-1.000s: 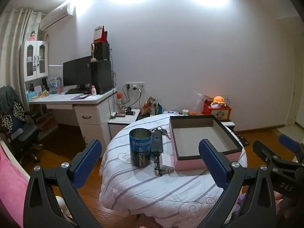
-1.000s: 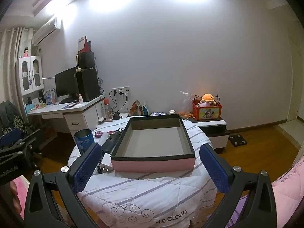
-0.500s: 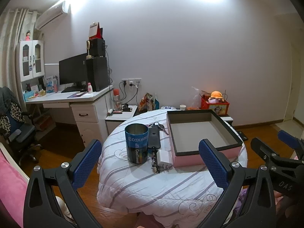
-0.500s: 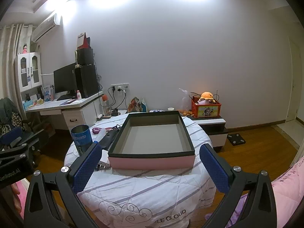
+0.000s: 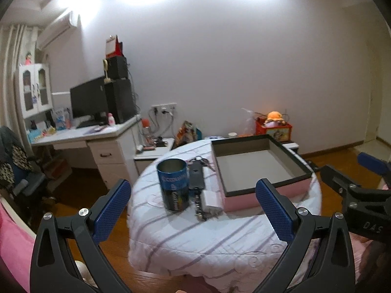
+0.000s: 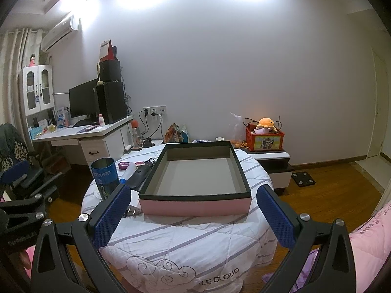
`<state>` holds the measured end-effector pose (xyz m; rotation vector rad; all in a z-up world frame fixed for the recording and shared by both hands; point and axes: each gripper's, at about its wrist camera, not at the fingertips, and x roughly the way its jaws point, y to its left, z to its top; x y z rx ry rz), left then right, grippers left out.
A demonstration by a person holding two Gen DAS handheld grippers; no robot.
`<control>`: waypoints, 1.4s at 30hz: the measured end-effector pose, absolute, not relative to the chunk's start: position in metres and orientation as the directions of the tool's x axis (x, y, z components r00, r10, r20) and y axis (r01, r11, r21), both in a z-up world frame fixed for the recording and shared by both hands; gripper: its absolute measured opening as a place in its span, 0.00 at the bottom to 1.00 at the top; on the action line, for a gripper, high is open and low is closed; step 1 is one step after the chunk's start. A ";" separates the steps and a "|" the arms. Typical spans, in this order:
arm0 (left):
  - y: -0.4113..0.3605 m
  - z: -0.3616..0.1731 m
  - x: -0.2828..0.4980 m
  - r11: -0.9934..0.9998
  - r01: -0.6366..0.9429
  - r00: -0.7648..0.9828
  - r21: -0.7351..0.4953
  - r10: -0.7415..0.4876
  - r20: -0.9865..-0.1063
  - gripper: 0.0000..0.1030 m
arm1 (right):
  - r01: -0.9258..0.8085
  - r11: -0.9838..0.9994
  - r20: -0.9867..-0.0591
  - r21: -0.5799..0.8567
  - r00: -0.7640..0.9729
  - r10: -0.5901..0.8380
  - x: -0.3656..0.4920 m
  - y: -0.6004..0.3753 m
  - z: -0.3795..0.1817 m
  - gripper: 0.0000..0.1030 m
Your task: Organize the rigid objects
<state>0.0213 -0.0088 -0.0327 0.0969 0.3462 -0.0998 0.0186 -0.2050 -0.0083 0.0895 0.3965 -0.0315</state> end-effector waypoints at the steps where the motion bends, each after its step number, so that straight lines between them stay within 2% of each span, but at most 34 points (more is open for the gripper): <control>1: -0.007 -0.032 0.021 0.991 0.123 0.935 0.061 -0.095 -0.343 1.00 | 0.049 0.996 -0.387 0.081 0.922 -0.014 0.018 -0.205 -0.009 1.00; 5: 0.003 -0.027 0.019 0.990 0.137 0.935 -0.044 -0.144 -0.325 1.00 | 0.049 0.995 -0.385 0.082 0.923 -0.014 0.017 -0.205 -0.010 1.00; 7: 0.008 -0.026 0.019 0.991 0.115 0.938 -0.067 -0.131 -0.321 1.00 | 0.050 0.995 -0.385 0.084 0.923 -0.014 0.017 -0.206 -0.010 1.00; 11: 0.004 -0.029 0.019 0.997 0.077 0.949 -0.012 -0.077 -0.305 1.00 | 0.045 0.995 -0.385 0.087 0.923 -0.008 0.016 -0.206 -0.011 1.00; 15: 0.002 -0.029 0.022 0.994 0.110 0.939 -0.011 -0.107 -0.327 1.00 | 0.040 0.996 -0.388 0.082 0.922 -0.005 0.017 -0.203 -0.011 1.00; 26: -0.001 -0.035 0.025 0.996 0.071 0.939 0.049 -0.050 -0.341 1.00 | 0.033 0.997 -0.391 0.076 0.920 -0.001 0.018 -0.199 -0.011 1.00; 42: 0.002 -0.037 0.025 0.996 0.082 0.937 0.042 -0.063 -0.343 1.00 | 0.029 0.997 -0.402 0.067 0.916 0.001 0.022 -0.196 -0.013 1.00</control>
